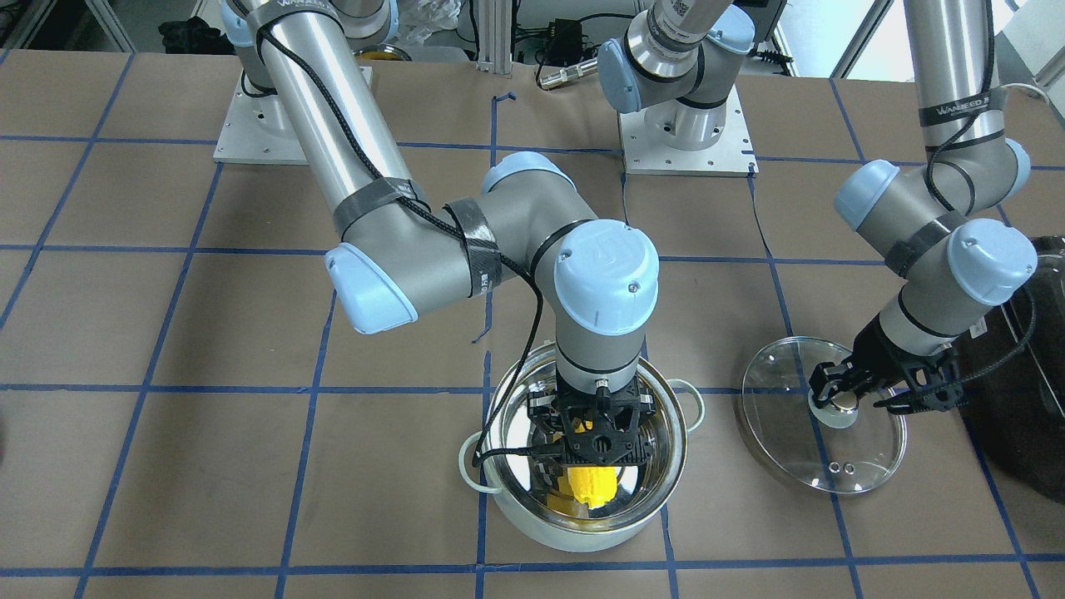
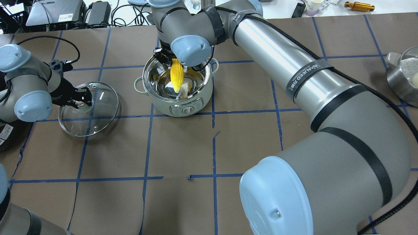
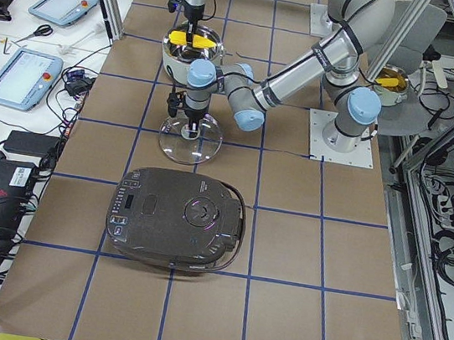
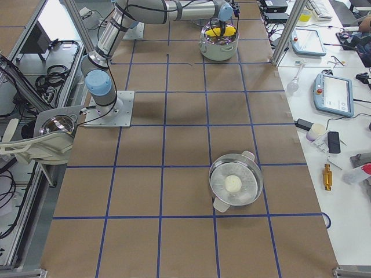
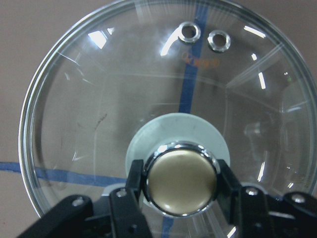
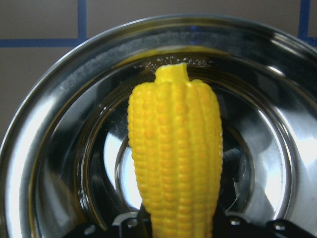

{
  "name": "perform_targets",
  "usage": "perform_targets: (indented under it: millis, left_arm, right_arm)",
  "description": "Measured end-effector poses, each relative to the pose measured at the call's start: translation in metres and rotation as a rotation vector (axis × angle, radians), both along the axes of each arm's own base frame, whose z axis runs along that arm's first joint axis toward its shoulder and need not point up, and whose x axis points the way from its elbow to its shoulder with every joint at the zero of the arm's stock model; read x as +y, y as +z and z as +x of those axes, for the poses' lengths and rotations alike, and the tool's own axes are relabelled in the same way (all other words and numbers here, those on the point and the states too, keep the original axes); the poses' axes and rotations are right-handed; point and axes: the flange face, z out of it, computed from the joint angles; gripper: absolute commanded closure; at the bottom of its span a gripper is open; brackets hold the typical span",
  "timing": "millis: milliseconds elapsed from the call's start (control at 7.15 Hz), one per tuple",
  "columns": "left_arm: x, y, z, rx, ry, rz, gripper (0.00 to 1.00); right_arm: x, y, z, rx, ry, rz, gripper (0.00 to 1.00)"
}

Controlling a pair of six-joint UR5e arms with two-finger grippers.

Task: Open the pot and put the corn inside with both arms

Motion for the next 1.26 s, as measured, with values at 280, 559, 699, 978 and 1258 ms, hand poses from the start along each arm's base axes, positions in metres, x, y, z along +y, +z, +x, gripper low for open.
perform_targets:
  millis: [280, 559, 699, 978, 1258]
  left_arm:
    - [-0.001, 0.002, 0.000, -0.002, -0.014, -0.007, 0.17]
    - [-0.002, 0.012, 0.001, -0.012, -0.016, -0.024, 0.14]
    - [-0.004, 0.022, 0.001, -0.022, -0.018, -0.040, 0.14]
    - [-0.011, 0.064, -0.002, -0.029, -0.026, -0.052, 0.14]
    - [-0.008, 0.139, -0.014, -0.002, -0.034, -0.002, 0.14]
  right_arm:
    - [0.002, -0.009, 0.000, 0.003, 0.014, 0.016, 0.00]
    - [0.006, 0.005, -0.002, -0.004, 0.014, 0.005, 0.00]
    - [0.009, 0.021, -0.005, -0.009, 0.011, -0.011, 0.00]
    - [0.014, 0.071, -0.027, -0.010, -0.008, -0.038, 0.00]
    - [0.020, 0.141, -0.095, 0.013, -0.044, -0.009, 0.00]
